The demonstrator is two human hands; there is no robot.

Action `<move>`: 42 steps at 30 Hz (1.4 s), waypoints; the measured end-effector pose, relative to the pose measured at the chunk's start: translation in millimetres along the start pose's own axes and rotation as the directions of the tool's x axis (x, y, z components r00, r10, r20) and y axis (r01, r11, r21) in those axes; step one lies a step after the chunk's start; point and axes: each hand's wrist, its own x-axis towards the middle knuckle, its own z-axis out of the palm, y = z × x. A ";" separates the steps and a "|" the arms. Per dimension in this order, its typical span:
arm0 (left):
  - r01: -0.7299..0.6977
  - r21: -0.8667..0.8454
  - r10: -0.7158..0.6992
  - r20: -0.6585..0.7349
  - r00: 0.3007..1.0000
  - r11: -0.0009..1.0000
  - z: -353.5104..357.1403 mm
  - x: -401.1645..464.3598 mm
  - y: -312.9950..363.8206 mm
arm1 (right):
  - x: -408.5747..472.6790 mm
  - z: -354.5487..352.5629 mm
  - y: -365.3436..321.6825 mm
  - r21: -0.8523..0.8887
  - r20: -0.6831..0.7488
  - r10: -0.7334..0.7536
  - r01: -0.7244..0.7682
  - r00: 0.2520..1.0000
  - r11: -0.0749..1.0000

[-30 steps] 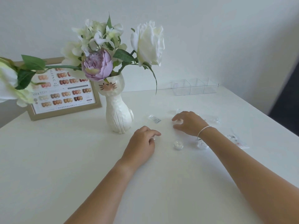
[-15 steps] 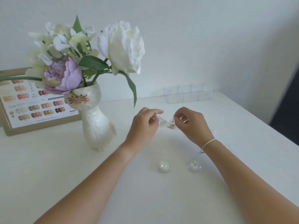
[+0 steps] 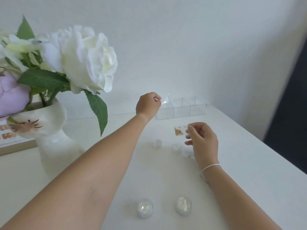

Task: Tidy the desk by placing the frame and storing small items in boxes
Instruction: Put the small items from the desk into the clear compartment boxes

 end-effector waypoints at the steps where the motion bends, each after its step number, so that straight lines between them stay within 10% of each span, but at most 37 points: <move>1: 0.024 0.008 -0.024 -0.009 1.000 1.000 3.9 5.7 -2.1 | -0.2 0.6 1.0 -0.003 0.004 0.000 0.000 1.000 1.000; 27: 0.038 0.010 -0.039 0.175 0.984 0.999 -66.2 -98.9 -72.7 | 0.3 4.9 1.0 -0.073 0.031 -0.040 0.042 0.999 0.996; 38: -0.026 0.431 -0.099 0.264 0.960 0.902 -81.4 -153.9 -76.2 | 9.1 16.6 -21.8 -0.017 0.018 -0.086 0.087 0.996 0.996; 42: -0.018 0.275 -0.057 0.261 0.964 0.961 -78.0 -150.2 -80.9 | 33.8 29.6 -22.5 -0.082 0.042 -0.111 0.114 0.993 0.990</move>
